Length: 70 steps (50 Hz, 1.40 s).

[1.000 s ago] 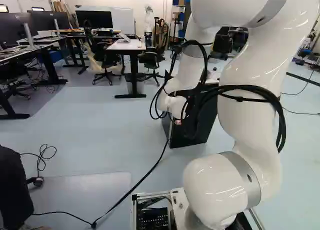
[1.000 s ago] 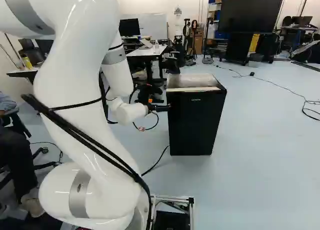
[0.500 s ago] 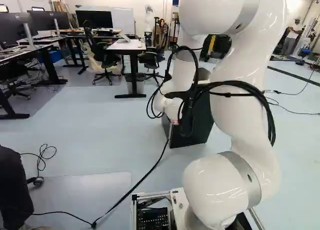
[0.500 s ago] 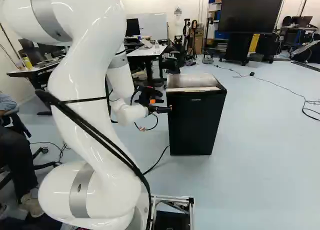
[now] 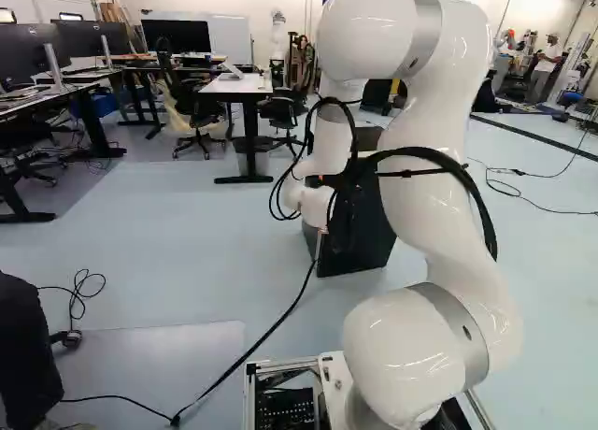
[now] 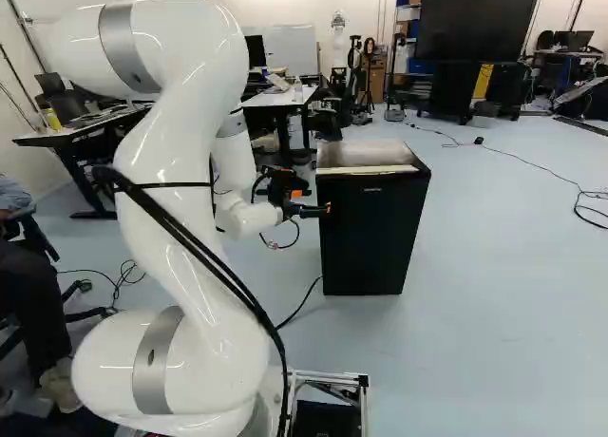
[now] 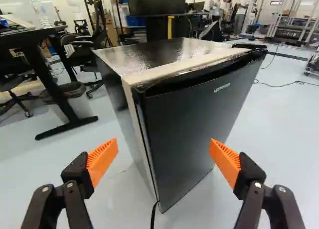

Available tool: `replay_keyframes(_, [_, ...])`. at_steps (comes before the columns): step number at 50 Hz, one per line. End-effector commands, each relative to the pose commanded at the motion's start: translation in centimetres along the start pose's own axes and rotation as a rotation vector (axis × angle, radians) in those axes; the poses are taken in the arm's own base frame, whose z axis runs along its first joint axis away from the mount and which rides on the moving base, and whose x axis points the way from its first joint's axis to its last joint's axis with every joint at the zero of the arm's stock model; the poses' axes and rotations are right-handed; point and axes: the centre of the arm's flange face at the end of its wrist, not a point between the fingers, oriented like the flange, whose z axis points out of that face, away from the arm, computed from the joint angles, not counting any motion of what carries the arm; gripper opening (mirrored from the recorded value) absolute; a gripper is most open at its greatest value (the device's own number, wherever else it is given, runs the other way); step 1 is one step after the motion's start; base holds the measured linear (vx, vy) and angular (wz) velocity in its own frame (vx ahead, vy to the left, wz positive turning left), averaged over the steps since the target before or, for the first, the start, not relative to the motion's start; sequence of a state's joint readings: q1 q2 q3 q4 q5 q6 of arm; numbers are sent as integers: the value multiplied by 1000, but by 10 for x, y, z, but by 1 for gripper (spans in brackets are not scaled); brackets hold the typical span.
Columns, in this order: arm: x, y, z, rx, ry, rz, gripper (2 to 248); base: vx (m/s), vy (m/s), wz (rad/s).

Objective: Open the fridge door

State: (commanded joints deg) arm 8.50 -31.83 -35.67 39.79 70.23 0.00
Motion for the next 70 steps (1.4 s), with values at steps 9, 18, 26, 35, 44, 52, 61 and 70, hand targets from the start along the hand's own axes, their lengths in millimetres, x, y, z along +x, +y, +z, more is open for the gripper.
replay_keyframes(9, [-8, -4, 9, -40, 20, 6, 247, 0, 0, 0])
replay_keyframes(18, [-15, -7, 18, -80, 41, 11, 247, 0, 0, 0])
replay_keyframes(26, [-17, -10, 23, -112, 67, 21, 247, 0, 0, 0])
replay_keyframes(35, [-16, -14, 26, -145, 99, 33, 247, 0, 0, 0])
replay_keyframes(44, [-14, -18, 27, -177, 132, 46, 247, 0, 0, 0])
replay_keyframes(52, [-13, -22, 28, -200, 154, 55, 247, 0, 0, 0])
replay_keyframes(61, [-14, -30, 28, -195, 162, 59, 247, 0, 0, 0])
replay_keyframes(70, [-15, -39, 28, -181, 165, 61, 247, 0, 0, 0])
